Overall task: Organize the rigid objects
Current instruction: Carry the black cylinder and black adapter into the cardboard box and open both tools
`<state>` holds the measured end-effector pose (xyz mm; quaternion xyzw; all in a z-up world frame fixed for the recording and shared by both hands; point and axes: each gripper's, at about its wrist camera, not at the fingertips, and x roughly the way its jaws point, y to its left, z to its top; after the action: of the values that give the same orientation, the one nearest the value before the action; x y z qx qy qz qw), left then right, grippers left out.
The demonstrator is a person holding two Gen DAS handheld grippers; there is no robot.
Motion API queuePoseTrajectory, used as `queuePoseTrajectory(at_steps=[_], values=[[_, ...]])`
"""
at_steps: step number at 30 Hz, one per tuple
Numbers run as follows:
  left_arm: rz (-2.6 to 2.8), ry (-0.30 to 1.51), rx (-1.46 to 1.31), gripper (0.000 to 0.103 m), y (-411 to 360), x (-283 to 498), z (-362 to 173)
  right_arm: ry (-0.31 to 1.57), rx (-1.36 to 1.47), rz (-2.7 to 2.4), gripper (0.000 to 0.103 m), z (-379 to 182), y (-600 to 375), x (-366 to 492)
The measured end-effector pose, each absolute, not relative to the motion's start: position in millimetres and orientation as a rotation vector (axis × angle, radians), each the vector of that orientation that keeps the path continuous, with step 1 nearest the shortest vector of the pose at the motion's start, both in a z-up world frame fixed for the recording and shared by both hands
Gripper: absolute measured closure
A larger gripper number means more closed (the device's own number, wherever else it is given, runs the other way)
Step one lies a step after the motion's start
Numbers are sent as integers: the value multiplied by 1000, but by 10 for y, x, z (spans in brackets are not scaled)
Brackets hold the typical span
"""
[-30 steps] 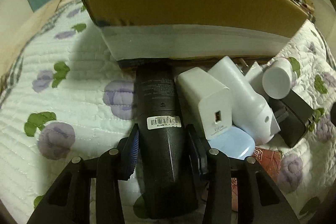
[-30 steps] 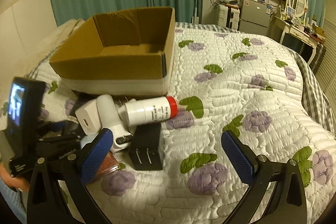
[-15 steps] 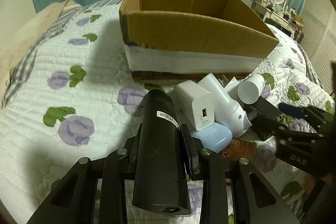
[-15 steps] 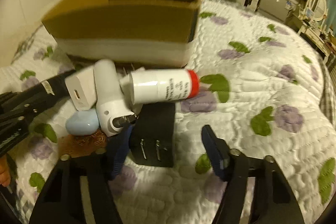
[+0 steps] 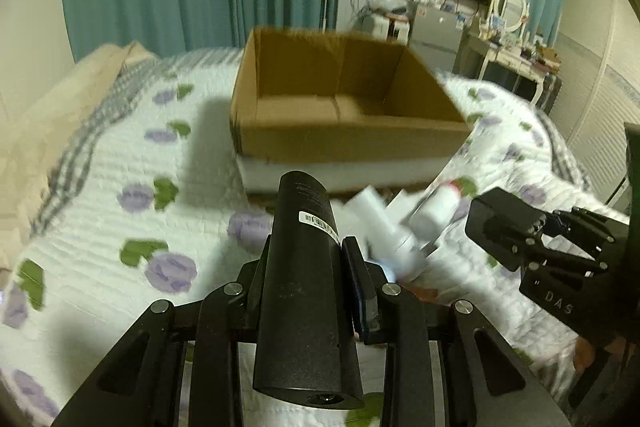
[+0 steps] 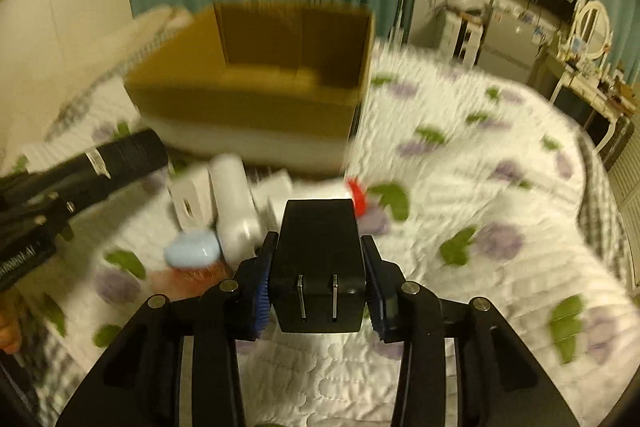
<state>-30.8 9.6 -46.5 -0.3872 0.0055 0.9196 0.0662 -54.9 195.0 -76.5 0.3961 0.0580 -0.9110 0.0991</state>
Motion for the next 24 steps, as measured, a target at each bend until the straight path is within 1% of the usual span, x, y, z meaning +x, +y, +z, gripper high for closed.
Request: queuePoseTrajectory(at_steps=[6,8,11,15,20,24], values=[[2822,14,-988,73,149,-392,102,160,952,-2728,65,-99,1861,-677],[2835,20,-950,73,170,-520,231,155,890,-2724,65,98,1799,-820],[2864,41,-914,73,213,-855,332,148,832,-2732,65,248,1708,-1110],[2874,77,-944,73,246,-1374,223,105,835,-2718,65,212,1632,-1587],[2863,95,-1046,73,270,-2040,-130,86,915,-2712,65,-128,1591,-2140],[2855,127,-1073,72,294,-2193,-346,79,929,-2708,65,-325,1598,-2304]])
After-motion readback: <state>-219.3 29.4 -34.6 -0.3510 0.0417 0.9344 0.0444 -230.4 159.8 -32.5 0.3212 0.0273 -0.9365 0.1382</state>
